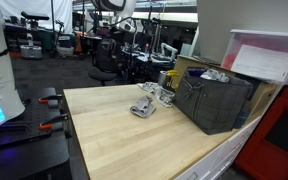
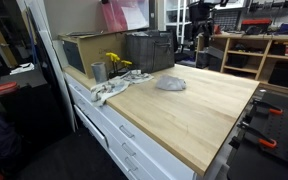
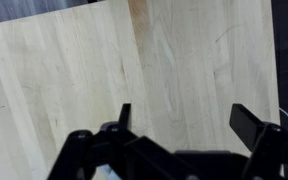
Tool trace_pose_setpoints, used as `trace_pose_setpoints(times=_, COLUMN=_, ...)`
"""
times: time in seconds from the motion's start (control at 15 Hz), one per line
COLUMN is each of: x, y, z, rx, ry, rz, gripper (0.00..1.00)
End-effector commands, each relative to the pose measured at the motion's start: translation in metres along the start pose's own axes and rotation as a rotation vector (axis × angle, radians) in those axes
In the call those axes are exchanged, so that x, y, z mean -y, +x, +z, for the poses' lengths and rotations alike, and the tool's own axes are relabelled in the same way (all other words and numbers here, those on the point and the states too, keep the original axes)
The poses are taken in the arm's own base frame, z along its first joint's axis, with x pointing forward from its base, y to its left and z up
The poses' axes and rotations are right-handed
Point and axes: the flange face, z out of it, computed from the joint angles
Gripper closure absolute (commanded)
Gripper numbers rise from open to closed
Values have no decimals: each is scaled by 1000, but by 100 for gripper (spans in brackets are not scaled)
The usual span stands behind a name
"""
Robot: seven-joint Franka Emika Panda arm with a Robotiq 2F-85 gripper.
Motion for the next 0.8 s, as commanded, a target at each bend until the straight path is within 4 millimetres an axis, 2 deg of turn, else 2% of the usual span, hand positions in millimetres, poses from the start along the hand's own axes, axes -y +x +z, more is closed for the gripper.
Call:
trace_pose_setpoints(times=0.0, x=17, y=-33, z=-15, rx=0, ry=-34, rz=-116, gripper=0)
trace_pose_setpoints(times=0.27, x=34, y=-48, z=-35, rx=-104, ry=-37, rz=-118, gripper=0)
trace_pose_setpoints(times=0.73, x=35, y=-67, z=-74, rx=-306, ry=-89, rz=-71, gripper=0)
